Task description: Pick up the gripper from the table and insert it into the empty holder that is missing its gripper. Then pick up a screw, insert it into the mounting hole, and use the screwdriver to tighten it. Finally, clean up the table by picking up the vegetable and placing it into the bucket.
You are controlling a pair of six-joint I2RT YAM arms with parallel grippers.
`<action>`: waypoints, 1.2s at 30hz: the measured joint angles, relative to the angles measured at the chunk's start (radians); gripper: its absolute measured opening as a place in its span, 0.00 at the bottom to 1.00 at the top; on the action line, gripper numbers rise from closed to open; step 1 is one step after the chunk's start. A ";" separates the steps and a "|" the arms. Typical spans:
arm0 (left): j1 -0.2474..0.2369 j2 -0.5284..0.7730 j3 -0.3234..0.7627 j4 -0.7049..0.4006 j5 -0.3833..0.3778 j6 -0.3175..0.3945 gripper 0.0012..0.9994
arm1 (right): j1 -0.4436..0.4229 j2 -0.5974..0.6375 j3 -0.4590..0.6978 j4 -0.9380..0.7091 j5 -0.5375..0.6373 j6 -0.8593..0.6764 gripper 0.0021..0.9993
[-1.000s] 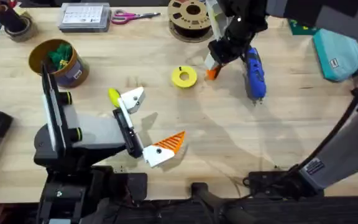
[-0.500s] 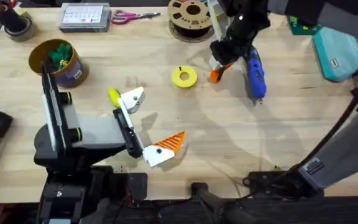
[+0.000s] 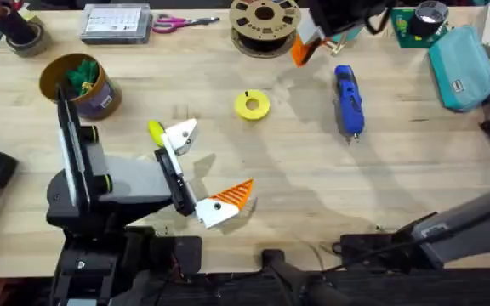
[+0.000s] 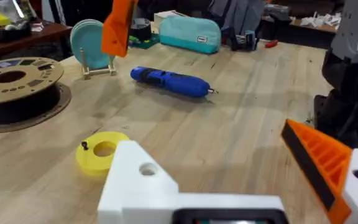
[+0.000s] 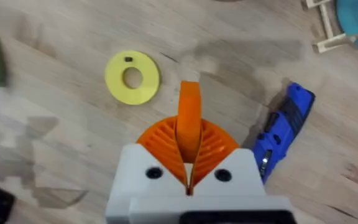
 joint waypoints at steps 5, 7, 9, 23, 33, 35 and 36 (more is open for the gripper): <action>0.000 0.000 0.000 0.000 0.000 0.000 0.99 | -0.054 -0.061 -0.004 0.047 -0.149 0.010 0.01; 0.000 0.000 0.000 0.000 0.000 0.000 0.99 | -0.085 -0.079 -0.025 0.092 -0.224 0.013 0.01; 0.000 0.000 0.000 0.000 0.000 0.000 0.99 | -0.113 -0.097 -0.067 0.155 -0.300 0.016 0.01; 0.000 0.000 0.000 0.000 0.000 0.000 0.99 | -0.122 -0.186 -0.457 0.611 -0.763 0.103 0.01; 0.000 0.000 0.000 0.000 0.000 0.000 0.99 | -0.122 -0.208 -0.724 1.138 -1.099 0.341 0.01; 0.000 0.000 0.000 0.000 0.000 0.000 0.99 | -0.122 -0.211 -0.786 1.280 -1.151 0.418 0.01; 0.000 0.000 0.000 0.000 0.000 0.000 0.99 | -0.122 -0.212 -0.820 1.360 -1.178 0.466 0.01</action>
